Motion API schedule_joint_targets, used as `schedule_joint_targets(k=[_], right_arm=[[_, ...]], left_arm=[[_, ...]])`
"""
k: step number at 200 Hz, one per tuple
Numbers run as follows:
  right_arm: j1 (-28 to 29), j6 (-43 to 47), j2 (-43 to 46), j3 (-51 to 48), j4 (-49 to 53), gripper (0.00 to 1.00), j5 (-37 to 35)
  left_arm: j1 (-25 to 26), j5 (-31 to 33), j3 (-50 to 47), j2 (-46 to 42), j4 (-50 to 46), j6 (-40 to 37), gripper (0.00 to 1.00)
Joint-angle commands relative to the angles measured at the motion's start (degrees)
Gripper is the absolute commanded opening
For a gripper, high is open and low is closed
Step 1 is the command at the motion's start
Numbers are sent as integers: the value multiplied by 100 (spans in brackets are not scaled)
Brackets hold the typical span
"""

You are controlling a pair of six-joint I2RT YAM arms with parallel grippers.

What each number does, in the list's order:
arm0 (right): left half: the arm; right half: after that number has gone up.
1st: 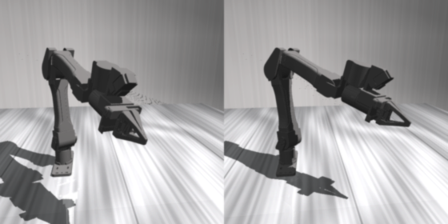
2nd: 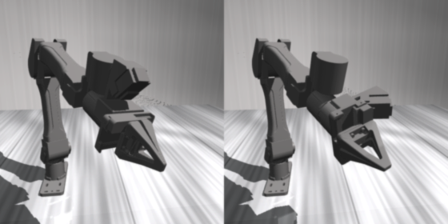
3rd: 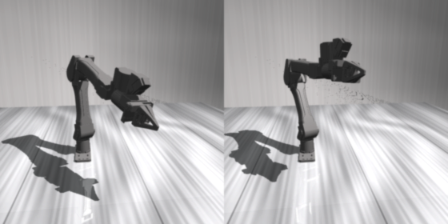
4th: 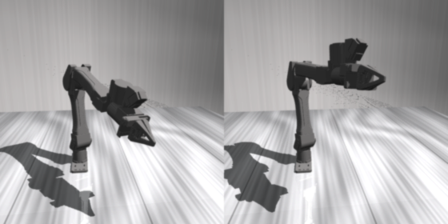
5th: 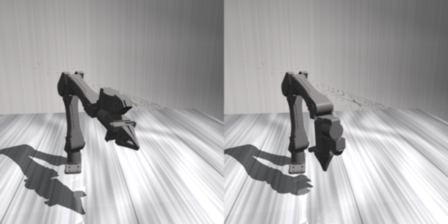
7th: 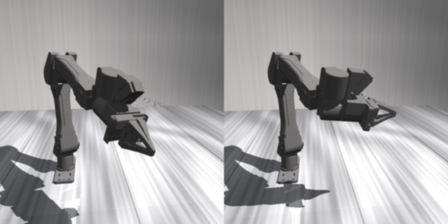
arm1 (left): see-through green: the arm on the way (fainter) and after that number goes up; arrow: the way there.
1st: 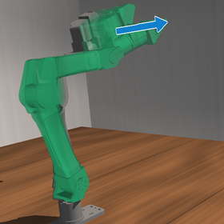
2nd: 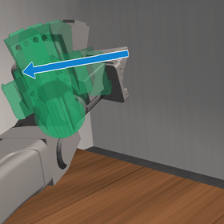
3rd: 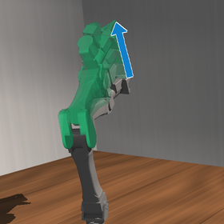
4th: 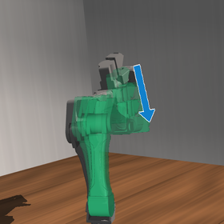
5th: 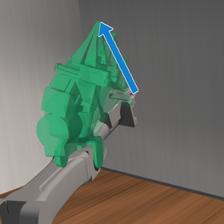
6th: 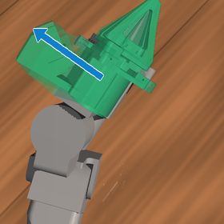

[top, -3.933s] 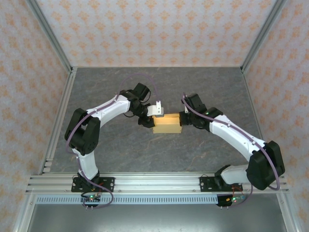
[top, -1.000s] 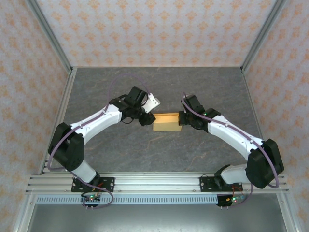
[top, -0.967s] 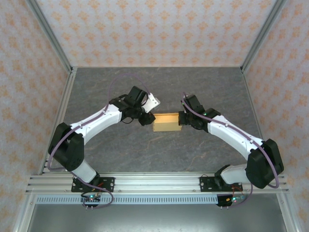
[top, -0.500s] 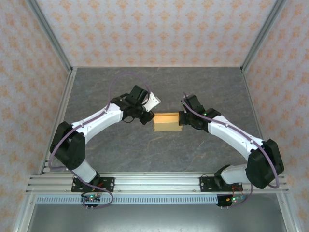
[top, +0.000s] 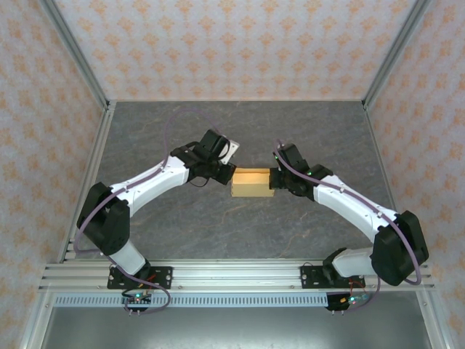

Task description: Fold the paper box

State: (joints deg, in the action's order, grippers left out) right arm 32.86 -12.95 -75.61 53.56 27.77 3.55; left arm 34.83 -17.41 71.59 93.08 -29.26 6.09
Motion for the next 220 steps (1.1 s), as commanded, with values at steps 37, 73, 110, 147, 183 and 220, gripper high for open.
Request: schedule_joint_targets(k=[37,73,110,147,183,220], right_arm=[[47,-111,71,-161,123,2,-57],[45,-106,72,-159,115,2,-48],[50,-109,77,-161,108,2,-48],[47,-77,91,-135,152,2,-82],[47,-63,122,-136,165,2,-109],[45,-65,108,-137,159,2,-109]], left_arm=[[112,351,157,148,215,1383,0],[159,499,28,115,415,1772,0],[280,897,-166,-4,709,2043,0],[300,1272,-284,-64,722,1995,0],[335,1350,-506,-110,980,2115,0],[398,1506,-673,-108,1136,2125,0]])
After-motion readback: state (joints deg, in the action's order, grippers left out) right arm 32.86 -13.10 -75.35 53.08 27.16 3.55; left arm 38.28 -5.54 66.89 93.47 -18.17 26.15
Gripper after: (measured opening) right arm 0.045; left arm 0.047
